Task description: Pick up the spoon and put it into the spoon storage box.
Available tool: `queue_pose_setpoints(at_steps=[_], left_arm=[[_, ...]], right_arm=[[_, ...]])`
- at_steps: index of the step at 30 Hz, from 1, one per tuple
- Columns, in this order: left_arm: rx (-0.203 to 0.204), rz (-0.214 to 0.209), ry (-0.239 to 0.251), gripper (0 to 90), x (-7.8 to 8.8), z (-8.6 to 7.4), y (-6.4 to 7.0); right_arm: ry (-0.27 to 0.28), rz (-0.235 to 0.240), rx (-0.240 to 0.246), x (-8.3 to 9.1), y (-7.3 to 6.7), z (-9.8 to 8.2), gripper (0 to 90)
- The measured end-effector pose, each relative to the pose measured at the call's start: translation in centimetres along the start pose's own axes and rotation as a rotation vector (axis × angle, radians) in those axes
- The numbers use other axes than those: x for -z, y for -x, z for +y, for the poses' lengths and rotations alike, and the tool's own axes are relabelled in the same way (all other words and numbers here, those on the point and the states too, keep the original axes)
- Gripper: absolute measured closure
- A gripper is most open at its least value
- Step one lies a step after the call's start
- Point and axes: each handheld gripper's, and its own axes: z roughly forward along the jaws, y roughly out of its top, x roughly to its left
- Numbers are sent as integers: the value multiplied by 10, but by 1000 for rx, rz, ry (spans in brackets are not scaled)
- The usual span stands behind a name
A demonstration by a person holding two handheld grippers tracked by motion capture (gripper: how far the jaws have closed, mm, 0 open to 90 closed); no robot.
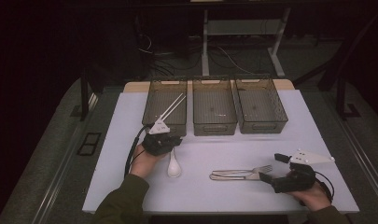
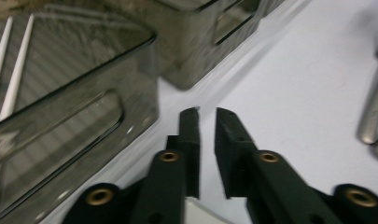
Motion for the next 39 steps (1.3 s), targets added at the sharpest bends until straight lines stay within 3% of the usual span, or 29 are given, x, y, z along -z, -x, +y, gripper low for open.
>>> queue_pose_setpoints(at_steps=[2,6,21,26,39], left_arm=[[8,-2,-13,888,-1,-1,-3],[22,-5,-40,889,-5,-4,-7],[-17,18,-143,889,-18,-9,-6],[-31,32,-163,890,-17,-9,-6],[-18,64,-212,890,-2,-18,-14]], right_arm=[[2,-1,1,0,0,0,12],[-1,0,0,0,-1,0,12],[-1,-2,1,0,0,0,12],[0,-3,0,0,0,0,12],[-2,-1,0,1,-2,0,12]])
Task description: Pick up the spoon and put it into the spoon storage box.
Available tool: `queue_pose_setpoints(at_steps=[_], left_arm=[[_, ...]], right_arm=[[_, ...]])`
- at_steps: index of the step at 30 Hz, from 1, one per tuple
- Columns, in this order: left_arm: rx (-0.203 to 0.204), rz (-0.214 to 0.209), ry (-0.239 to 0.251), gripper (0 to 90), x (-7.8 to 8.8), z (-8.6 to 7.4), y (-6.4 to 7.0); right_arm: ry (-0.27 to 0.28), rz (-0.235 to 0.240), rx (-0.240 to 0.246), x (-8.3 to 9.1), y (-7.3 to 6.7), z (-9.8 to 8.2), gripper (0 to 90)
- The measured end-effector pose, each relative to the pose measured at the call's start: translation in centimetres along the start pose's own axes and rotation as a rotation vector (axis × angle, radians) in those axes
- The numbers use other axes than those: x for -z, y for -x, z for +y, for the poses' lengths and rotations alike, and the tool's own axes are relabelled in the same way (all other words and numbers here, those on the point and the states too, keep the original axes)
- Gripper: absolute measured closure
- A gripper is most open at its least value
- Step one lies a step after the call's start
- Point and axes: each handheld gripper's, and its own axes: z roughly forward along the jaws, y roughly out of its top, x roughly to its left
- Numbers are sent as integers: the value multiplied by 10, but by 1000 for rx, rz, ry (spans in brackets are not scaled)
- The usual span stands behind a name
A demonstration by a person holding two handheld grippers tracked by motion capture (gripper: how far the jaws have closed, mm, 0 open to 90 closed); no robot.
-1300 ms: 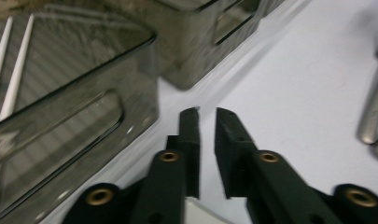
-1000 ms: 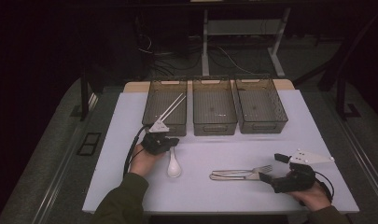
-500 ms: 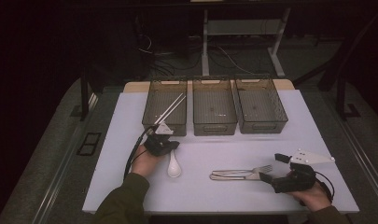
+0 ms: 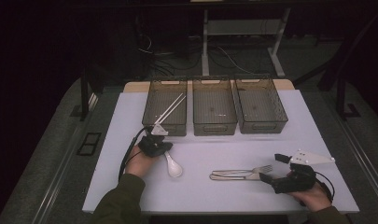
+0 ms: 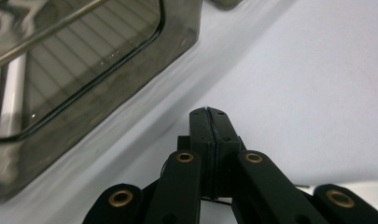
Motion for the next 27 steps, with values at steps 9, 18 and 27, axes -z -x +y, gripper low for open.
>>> queue_pose_setpoints(at_steps=[9,18,27], left_arm=[[-7,3,-30,891,16,-14,-3],[-28,10,-45,891,29,-25,3],[-7,7,-47,891,47,-45,8]], right_arm=[[0,-3,5,0,0,0,12],[-1,-2,12,2,-2,0,12],[-1,-3,9,1,-2,1,12]])
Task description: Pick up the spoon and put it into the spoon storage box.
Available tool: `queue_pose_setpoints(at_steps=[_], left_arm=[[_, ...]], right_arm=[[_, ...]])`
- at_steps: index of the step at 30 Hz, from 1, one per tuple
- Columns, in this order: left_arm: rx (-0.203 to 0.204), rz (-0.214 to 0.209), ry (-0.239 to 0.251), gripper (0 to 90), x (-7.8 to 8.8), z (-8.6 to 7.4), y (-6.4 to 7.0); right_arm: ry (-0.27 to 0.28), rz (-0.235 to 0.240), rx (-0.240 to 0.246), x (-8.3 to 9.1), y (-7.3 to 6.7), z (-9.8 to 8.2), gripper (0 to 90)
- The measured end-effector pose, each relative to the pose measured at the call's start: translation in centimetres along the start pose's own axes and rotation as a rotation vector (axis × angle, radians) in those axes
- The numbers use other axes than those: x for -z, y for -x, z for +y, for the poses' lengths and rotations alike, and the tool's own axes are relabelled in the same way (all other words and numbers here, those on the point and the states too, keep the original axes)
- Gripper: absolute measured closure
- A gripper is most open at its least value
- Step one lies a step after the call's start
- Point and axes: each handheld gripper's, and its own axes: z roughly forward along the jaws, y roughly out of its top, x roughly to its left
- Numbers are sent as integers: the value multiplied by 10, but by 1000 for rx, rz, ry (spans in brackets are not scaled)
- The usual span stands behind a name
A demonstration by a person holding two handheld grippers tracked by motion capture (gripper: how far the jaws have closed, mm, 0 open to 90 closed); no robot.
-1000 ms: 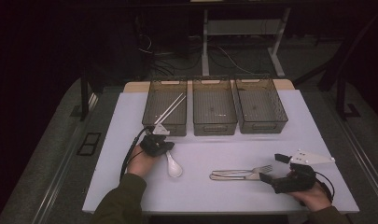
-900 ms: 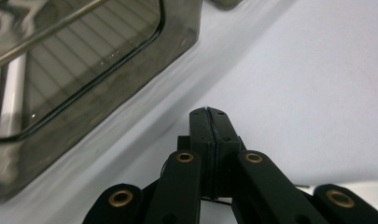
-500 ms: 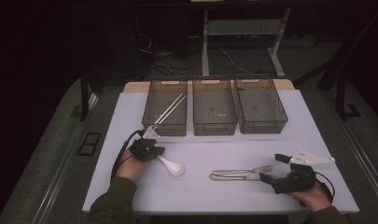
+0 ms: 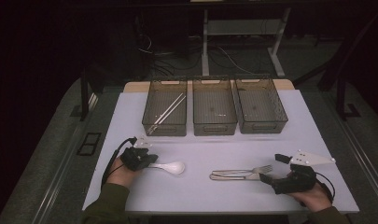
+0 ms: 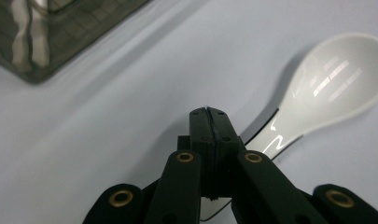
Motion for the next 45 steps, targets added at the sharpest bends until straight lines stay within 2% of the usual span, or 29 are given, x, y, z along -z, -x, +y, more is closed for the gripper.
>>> queue_pose_setpoints(at_steps=[2,8,11,15,22,28,31,37,45], left_arm=[[1,2,-4,891,5,-5,1],[46,-4,19,891,13,-17,4],[36,-3,13,891,14,-17,1],[43,-1,54,879,19,-14,0],[37,-47,116,717,22,-3,10],[31,-126,186,570,16,14,25],[8,-152,201,521,11,22,32],[2,-172,208,448,-2,32,39],[-3,-177,158,425,-15,32,40]], right_arm=[[0,0,0,0,0,0,12],[-1,0,2,0,0,0,12],[-3,1,1,-1,-1,0,12],[-2,2,1,-1,0,0,12],[-4,5,0,-1,0,0,12],[-4,5,2,-2,1,-1,12],[-4,4,2,-2,1,-1,12],[-6,3,-1,-2,1,-1,12],[-7,2,0,-2,2,-1,12]])
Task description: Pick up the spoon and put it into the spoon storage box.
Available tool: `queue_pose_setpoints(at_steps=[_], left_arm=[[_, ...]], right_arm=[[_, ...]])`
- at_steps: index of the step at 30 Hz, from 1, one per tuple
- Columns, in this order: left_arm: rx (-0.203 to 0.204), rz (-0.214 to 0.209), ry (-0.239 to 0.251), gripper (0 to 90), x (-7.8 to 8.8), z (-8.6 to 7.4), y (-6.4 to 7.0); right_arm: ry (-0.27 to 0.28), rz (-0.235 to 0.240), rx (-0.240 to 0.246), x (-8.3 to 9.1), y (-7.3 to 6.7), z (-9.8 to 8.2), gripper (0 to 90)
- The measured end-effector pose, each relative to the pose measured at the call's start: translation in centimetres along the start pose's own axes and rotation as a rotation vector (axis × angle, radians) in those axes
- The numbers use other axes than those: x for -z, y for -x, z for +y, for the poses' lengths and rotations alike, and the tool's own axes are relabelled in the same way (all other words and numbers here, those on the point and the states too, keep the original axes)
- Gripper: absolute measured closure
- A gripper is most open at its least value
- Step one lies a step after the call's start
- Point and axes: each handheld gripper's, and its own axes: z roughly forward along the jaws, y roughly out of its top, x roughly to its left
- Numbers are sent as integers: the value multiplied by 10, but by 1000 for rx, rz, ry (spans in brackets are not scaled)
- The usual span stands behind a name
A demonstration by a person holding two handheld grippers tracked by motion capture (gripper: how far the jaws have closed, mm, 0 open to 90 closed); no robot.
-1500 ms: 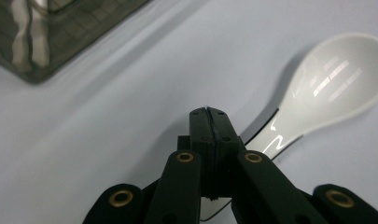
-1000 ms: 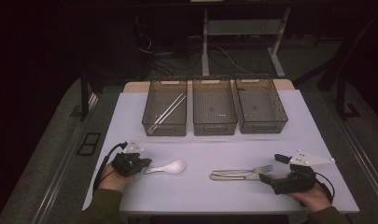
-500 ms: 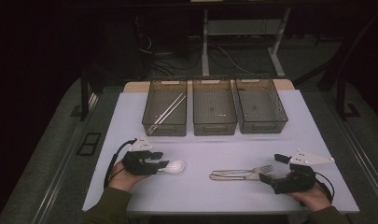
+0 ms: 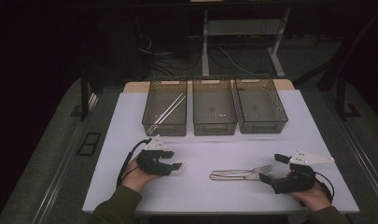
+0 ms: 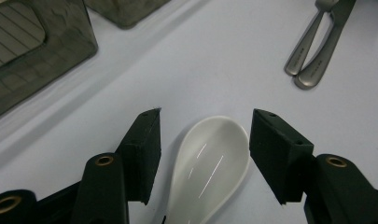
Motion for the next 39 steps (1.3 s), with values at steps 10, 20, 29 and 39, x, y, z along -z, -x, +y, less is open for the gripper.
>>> queue_pose_setpoints(at_steps=[10,20,29,39], left_arm=[[-12,11,-48,418,-7,-3,-2],[-22,18,-75,418,-10,-4,0],[-55,7,-114,441,-13,-5,2],[-68,-48,-114,608,-12,-6,4]], right_arm=[[-1,0,0,0,0,0,12],[-1,0,1,0,0,0,12],[0,1,0,0,0,0,12],[-3,3,2,0,-1,0,12]])
